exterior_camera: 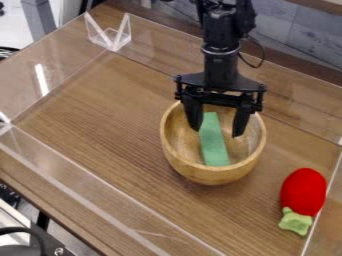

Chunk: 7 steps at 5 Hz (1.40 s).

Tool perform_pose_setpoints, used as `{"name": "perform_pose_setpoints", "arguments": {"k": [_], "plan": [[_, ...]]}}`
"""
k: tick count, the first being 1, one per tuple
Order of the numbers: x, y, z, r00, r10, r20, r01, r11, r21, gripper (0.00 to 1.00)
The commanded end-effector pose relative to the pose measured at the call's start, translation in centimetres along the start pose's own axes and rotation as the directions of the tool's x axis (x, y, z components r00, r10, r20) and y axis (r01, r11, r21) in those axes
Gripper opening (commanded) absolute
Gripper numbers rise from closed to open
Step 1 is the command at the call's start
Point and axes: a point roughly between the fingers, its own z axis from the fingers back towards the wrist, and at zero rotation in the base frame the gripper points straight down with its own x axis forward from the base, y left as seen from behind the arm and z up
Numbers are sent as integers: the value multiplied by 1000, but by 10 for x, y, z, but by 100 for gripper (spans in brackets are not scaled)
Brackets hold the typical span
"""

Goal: Remove the green stick from the brown bowl and put it on the table

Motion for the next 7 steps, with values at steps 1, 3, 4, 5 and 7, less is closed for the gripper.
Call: {"name": "perform_pose_setpoints", "arguments": {"k": [1,3,4,5,7], "plan": [[7,3,-1,998,48,37,-47,999,-18,100],[9,-3,-21,1000,-2,22,3,1000,-16,100],[5,-4,-20,1000,9,23,-8,1000,-20,0],[1,-5,-16,999,21,28,-20,999,-26,0],[9,9,-13,993,114,40,-112,993,-42,0]]}}
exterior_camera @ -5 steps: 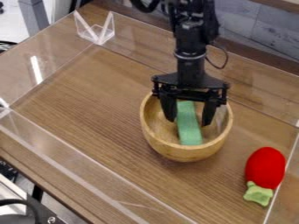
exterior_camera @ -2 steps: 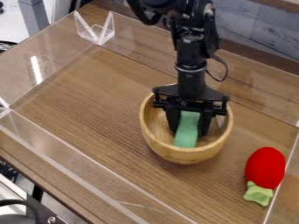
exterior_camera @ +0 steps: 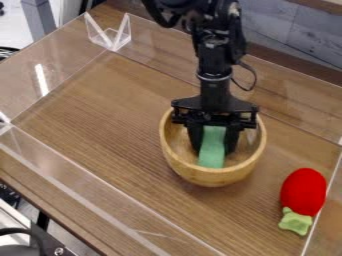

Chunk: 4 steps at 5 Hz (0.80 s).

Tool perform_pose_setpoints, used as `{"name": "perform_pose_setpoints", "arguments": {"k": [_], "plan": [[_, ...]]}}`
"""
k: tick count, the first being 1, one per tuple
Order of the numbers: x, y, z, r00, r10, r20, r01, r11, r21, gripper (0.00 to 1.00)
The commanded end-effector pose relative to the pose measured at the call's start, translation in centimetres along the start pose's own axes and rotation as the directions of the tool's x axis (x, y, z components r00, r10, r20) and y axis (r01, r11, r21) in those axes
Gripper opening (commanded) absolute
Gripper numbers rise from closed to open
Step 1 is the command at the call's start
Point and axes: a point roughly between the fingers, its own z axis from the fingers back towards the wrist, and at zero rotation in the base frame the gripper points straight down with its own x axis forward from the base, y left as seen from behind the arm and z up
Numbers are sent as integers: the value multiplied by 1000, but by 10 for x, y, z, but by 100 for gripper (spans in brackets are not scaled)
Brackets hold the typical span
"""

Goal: Remove the green stick from the brown bowl and put it on the table

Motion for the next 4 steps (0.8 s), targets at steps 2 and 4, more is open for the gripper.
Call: {"name": "perform_pose_setpoints", "arguments": {"k": [2,4], "plan": [[13,6,19,996,16,84,-13,999,-37,0],[0,-21,38,990,93,106,-88,995,-47,0]]}}
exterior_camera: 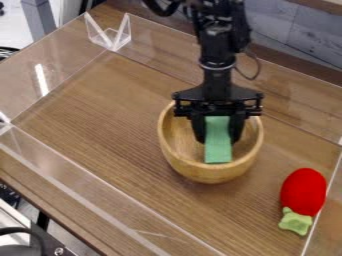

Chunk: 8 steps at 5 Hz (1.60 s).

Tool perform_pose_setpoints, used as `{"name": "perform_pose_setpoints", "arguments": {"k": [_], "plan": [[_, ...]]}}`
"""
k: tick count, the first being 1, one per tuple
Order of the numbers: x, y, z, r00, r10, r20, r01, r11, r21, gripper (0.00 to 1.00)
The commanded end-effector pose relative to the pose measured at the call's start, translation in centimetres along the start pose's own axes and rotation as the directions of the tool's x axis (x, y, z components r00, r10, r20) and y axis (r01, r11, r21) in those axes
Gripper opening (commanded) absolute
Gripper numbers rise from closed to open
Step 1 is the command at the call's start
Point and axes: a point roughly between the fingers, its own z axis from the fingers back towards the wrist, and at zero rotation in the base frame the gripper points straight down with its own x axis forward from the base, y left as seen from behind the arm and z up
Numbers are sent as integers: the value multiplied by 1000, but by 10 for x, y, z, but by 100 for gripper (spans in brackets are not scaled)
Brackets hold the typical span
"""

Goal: Remove the green stick from the brown bowl and put it on the table

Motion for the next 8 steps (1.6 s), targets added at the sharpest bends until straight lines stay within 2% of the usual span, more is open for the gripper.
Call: {"name": "perform_pose_setpoints", "arguments": {"k": [1,3,5,7,8], "plan": [[3,-15,25,997,40,63,-37,999,-38,0],[-10,-2,3,996,69,63,-67,997,-36,0],[6,12,0,992,100,73,-98,995,-27,0],[16,12,-4,994,73,77,-73,997,-11,0],[19,19,0,994,69,79,-69,998,-6,0]]}}
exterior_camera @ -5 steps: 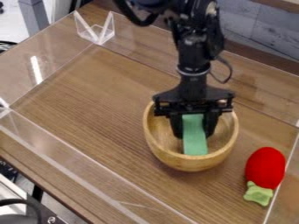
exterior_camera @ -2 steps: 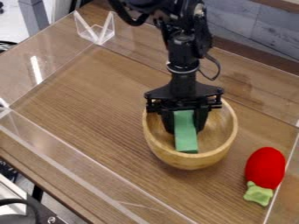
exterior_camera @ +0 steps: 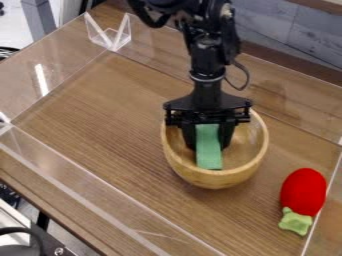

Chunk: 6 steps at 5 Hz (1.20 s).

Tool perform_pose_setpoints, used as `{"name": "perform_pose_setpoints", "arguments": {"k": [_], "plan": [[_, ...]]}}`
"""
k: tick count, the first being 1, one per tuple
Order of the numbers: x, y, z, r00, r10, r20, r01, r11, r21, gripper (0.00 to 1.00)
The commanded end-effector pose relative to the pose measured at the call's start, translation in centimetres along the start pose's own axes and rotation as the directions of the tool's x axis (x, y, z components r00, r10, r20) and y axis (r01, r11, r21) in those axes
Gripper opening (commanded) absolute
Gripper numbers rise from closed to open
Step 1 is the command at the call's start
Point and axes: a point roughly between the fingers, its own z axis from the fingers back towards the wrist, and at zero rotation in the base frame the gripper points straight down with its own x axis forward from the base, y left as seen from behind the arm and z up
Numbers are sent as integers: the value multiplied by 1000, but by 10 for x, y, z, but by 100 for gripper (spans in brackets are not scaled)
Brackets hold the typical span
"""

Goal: Remove the green stick from the brown bowl and put it on the table

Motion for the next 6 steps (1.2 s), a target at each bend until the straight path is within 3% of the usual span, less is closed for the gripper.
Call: {"name": "perform_pose_setpoints", "arguments": {"k": [1,3,5,6], "plan": [[14,-1,19,999,-9,51,10,1000,-29,0],[12,13,25,998,21,56,-19,999,-34,0],[8,31,25,993,102,59,-100,994,-37,0],[10,36,19,996,64,55,-62,997,-35,0]]}}
